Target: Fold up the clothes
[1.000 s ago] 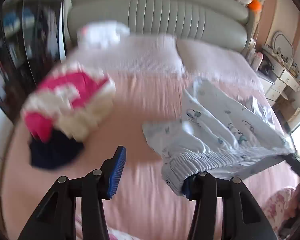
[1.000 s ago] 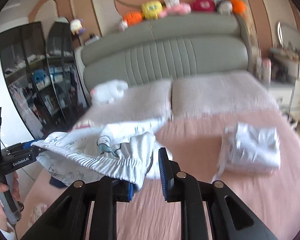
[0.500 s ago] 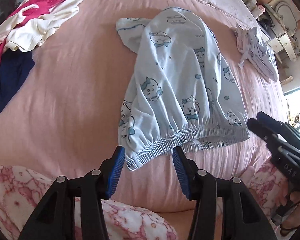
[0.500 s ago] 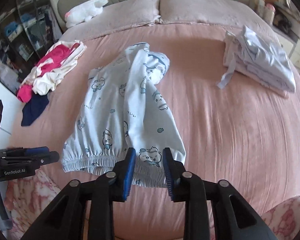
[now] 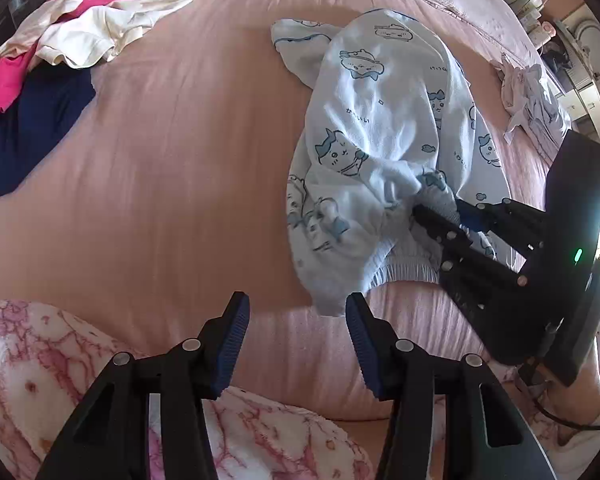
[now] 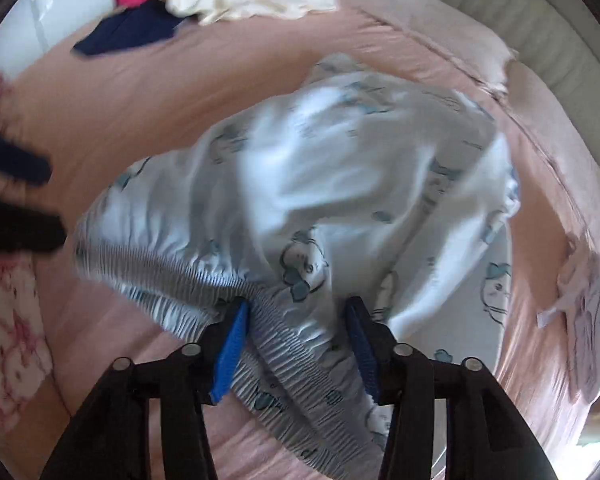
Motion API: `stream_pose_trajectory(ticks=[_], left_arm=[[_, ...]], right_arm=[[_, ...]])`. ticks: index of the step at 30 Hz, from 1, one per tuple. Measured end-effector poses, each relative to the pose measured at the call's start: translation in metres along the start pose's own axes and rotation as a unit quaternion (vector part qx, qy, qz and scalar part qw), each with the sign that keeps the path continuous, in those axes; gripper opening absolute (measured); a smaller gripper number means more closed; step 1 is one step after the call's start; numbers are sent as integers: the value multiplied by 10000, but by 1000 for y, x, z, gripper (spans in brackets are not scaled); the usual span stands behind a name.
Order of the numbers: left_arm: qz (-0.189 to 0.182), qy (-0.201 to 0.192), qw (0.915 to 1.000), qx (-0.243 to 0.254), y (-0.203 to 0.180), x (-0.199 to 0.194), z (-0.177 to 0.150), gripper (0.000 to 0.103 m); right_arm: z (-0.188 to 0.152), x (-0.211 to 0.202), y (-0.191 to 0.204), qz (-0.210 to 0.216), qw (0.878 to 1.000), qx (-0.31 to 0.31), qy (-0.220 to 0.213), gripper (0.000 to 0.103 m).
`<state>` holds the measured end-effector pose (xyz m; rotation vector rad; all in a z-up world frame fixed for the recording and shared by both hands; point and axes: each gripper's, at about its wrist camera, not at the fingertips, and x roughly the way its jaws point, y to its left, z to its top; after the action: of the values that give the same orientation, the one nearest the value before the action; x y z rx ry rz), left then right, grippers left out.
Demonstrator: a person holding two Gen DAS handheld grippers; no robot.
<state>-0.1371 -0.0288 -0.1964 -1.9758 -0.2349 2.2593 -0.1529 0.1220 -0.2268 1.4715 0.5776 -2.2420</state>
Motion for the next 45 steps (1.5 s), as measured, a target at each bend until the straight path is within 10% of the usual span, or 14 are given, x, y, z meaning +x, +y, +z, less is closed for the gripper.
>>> stream_pose_trajectory(ticks=[12, 16, 20, 31, 40, 45], left_arm=[[-965, -266, 9936, 527, -68, 31, 9, 47], [154, -194, 9995, 210, -77, 62, 21, 47], [418, -668, 9966, -240, -60, 50, 26, 47], [215, -2139, 9766, -1, -56, -19, 43, 47], [430, -1082, 9930, -195, -55, -6, 23, 47], [727, -790, 9941, -166, -61, 31, 17, 47]], right_arm=[[-7, -86, -109, 1665, 9260, 2828, -1866, 14], [0, -72, -98, 1049, 9611, 2282, -1150, 15], [-19, -53, -97, 1197, 9759, 1787, -381, 19], [-5, -46, -30, 984, 9935, 450, -342, 34], [-6, -36, -28, 1057, 9937, 370, -93, 48], [4, -9, -29, -371, 9987, 340, -57, 48]])
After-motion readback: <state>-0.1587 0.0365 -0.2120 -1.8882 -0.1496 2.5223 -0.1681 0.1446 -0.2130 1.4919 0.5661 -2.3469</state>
